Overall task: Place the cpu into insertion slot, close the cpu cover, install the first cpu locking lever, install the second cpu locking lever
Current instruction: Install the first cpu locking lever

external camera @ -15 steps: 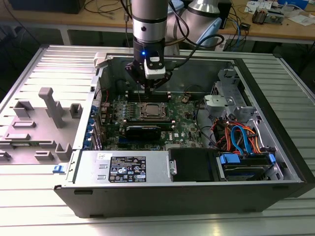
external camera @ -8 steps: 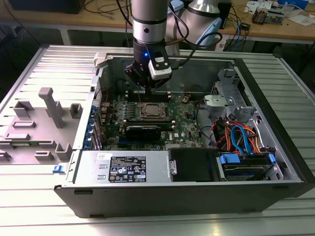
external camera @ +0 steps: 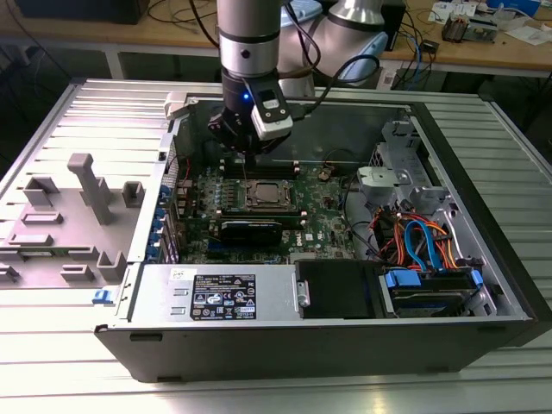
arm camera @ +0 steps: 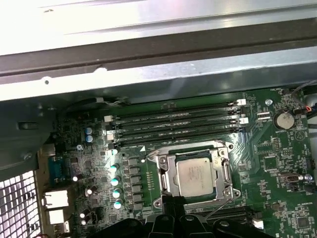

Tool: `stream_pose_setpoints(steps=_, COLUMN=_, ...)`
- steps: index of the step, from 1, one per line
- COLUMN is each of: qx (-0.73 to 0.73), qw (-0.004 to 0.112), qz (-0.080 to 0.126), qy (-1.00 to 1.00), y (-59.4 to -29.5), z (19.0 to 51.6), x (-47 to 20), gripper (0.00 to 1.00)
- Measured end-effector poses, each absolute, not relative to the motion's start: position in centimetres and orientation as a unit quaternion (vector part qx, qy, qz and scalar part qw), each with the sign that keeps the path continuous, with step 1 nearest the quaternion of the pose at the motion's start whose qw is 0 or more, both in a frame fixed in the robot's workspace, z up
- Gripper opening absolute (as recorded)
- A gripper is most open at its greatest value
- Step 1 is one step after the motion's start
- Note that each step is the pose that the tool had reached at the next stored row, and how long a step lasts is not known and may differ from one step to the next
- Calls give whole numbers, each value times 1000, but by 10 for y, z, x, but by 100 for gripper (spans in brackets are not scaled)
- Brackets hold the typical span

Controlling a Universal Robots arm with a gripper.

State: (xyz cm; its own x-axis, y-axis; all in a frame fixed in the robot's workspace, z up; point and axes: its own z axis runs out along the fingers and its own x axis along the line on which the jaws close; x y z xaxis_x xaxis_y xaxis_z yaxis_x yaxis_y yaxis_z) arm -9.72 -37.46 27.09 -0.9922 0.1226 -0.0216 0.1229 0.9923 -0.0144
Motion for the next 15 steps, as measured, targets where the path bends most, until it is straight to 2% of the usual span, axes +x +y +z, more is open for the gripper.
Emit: stream_pose_setpoints(steps=15, qx=-1, qw=11, qz=-7, qy=1000, y=-375, z=269, x=-111, gripper=11)
